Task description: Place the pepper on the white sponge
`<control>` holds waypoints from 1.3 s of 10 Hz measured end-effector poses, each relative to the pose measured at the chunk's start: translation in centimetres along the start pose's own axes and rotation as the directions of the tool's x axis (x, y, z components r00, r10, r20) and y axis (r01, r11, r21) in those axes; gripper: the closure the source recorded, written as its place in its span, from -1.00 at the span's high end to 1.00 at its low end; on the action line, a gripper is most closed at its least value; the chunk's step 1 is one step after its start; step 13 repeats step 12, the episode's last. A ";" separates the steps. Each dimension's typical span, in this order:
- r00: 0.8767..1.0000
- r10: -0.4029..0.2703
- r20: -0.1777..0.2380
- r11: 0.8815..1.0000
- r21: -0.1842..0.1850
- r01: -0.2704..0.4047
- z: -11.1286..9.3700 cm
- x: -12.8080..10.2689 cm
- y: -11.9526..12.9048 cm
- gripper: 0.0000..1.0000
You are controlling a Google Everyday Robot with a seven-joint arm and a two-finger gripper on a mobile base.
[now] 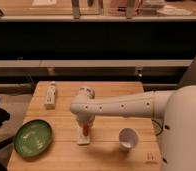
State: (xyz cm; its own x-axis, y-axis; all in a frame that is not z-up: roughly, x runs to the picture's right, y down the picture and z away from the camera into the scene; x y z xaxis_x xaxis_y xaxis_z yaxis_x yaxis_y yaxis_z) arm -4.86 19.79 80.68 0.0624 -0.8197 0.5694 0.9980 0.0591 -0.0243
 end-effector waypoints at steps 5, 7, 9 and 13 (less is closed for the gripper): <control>0.999 -0.046 0.001 0.999 0.014 0.046 0.0 -0.2 -0.7 -0.05; 0.998 -0.061 0.003 0.998 0.019 0.061 0.0 -0.2 -0.9 0.08; 0.997 -0.076 0.005 0.997 0.024 0.076 0.0 -0.2 -1.1 0.05; 0.995 -0.102 0.003 0.994 0.033 0.102 -0.1 -0.2 -1.4 -0.14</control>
